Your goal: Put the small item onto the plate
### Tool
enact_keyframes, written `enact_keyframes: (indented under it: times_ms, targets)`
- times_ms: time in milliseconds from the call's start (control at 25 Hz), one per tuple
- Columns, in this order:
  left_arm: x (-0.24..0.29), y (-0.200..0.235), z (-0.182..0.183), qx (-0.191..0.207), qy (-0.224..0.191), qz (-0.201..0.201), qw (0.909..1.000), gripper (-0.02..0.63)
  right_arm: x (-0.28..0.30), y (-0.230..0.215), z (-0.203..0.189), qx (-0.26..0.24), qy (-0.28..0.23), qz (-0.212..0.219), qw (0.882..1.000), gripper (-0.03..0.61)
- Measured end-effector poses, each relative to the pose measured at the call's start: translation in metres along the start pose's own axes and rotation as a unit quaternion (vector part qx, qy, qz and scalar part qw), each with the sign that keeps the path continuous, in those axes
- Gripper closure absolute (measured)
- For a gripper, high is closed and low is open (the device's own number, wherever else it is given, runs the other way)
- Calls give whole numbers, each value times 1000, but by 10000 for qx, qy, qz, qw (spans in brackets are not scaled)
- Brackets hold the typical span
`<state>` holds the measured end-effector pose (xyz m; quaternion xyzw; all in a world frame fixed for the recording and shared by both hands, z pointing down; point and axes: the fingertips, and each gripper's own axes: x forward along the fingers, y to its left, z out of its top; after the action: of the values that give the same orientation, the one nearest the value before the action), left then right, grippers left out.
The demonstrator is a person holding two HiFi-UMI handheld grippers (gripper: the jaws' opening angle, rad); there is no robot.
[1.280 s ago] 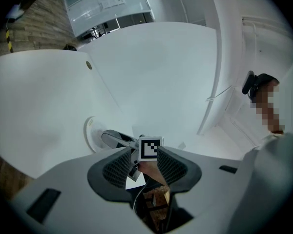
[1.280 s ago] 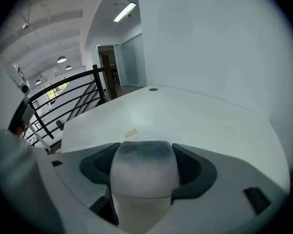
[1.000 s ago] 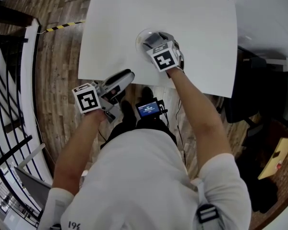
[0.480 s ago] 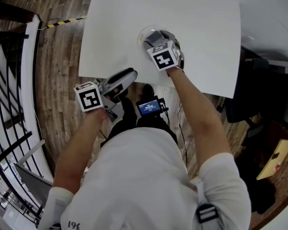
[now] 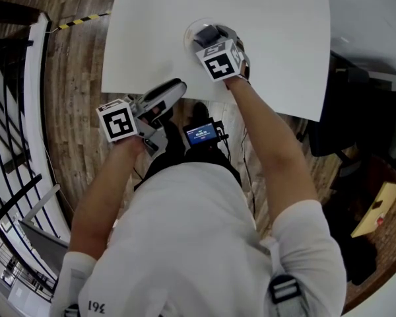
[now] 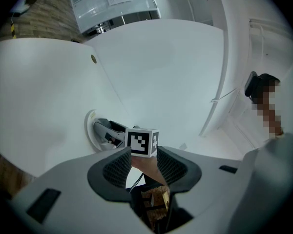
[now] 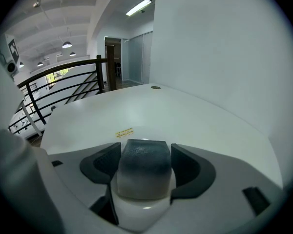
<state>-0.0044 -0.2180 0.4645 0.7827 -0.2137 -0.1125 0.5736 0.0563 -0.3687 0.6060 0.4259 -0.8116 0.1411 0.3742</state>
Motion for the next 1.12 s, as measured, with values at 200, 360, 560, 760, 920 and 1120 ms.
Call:
enact_keyframes:
  times_ms: [200,360,560,760,920,1120]
  targets:
    - [0,-1,-1,8,-7,-23,10000,466,2,-1,-1,30,36,19,10000,262]
    - [-1,1,0,180,33,9,9998,466,2,-4,-1,93,80,32,9999,262]
    - [-1,-2,1,-1,-56,-11,10000,466,-4,-9,5,178,-49,-8,9998,262]
    - [-1,-7,3,15,-108,-55,9999,466,-13,-15,10,258,-165,-68,9995,262]
    - [-2,-13,4,129,-150,-124,9997,466,-27,-20,13,381,-312,-127,9987,262]
    - [-4,-19,6,214,-223,-192,9993,466,-43,-23,14,431,-408,-163,9981,262]
